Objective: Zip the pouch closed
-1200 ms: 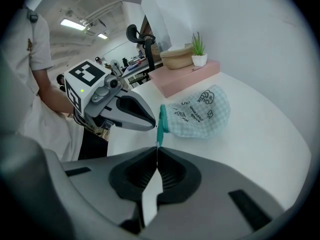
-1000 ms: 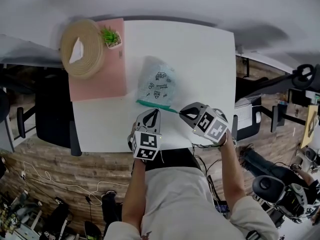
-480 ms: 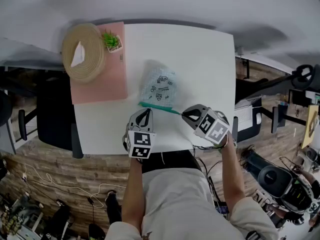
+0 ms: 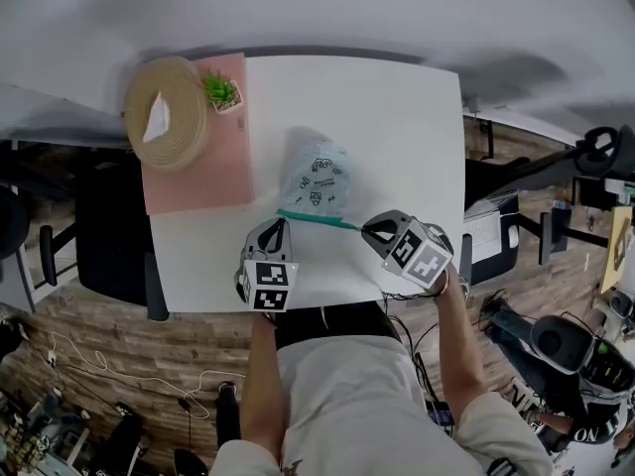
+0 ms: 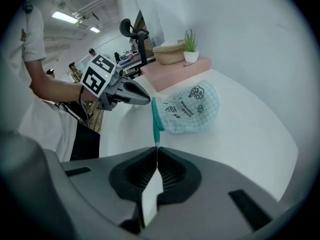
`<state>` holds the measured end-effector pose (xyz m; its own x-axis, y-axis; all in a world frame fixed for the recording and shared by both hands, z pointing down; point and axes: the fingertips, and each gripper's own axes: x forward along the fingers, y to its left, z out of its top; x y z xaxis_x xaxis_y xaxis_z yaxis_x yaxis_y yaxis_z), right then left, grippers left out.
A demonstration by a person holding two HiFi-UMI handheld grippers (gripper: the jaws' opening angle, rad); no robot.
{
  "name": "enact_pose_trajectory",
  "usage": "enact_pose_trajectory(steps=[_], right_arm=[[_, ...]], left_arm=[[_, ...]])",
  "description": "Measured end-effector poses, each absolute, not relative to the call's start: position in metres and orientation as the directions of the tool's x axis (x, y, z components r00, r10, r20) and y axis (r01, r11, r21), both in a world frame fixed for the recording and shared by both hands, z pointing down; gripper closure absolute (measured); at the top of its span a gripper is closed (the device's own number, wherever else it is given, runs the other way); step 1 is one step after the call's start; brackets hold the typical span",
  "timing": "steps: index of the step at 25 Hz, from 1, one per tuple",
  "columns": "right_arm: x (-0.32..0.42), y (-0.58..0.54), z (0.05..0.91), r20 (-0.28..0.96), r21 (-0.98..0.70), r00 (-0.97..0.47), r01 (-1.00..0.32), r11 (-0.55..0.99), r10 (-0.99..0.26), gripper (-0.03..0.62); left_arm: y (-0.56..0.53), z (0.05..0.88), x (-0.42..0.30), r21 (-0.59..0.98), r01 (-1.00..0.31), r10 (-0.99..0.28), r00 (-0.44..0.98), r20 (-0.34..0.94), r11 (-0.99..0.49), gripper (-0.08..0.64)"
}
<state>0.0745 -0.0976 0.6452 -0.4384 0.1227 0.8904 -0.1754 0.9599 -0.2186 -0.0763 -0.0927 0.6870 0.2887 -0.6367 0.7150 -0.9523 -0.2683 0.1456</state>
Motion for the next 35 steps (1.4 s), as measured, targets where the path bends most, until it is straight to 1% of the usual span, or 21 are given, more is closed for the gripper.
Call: enact_pose_trajectory(steps=[10, 12, 16, 20, 23, 26, 28, 33, 35], right_arm=[[0.067, -0.096, 0.655, 0.929, -0.105, -0.368, -0.184, 0.977, 0.031, 0.574], [0.064, -0.094, 0.657, 0.932, -0.094, -0.363, -0.185, 0.978, 0.021, 0.570], [0.053, -0.093, 0.654, 0.920, -0.084, -0.392, -0.210, 0.974, -0.005, 0.518], [0.044, -0.103, 0.639, 0.888, -0.028, -0.447, -0.282, 0.959, -0.106, 0.487], [0.037, -0.121, 0.615, 0.821, 0.067, -0.507, -0.370, 0.927, -0.262, 0.464], [0.032, -0.139, 0.581, 0.709, 0.157, -0.558, -0.472, 0.868, -0.431, 0.432], [0.029, -0.147, 0.558, 0.627, 0.195, -0.581, -0.527, 0.827, -0.518, 0.413], [0.020, -0.152, 0.504, 0.431, 0.239, -0.628, -0.613, 0.753, -0.648, 0.363], [0.018, -0.152, 0.483, 0.342, 0.247, -0.634, -0.652, 0.717, -0.694, 0.356]], left_arm=[[-0.089, 0.696, -0.073, 0.142, -0.943, -0.615, 0.306, 0.726, -0.301, 0.555], [-0.088, 0.696, -0.072, 0.142, -0.935, -0.607, 0.321, 0.727, -0.325, 0.536], [-0.087, 0.693, -0.065, 0.158, -0.920, -0.601, 0.358, 0.715, -0.360, 0.473], [-0.089, 0.674, -0.061, 0.156, -0.912, -0.630, 0.377, 0.679, -0.379, 0.436], [-0.096, 0.650, -0.064, 0.130, -0.915, -0.679, 0.373, 0.633, -0.381, 0.413], [-0.105, 0.615, -0.070, 0.098, -0.920, -0.743, 0.367, 0.560, -0.380, 0.394], [-0.112, 0.590, -0.075, 0.077, -0.926, -0.787, 0.357, 0.504, -0.371, 0.385], [-0.124, 0.526, -0.088, 0.036, -0.945, -0.885, 0.316, 0.342, -0.324, 0.365], [-0.127, 0.506, -0.091, 0.018, -0.950, -0.909, 0.302, 0.288, -0.311, 0.354]])
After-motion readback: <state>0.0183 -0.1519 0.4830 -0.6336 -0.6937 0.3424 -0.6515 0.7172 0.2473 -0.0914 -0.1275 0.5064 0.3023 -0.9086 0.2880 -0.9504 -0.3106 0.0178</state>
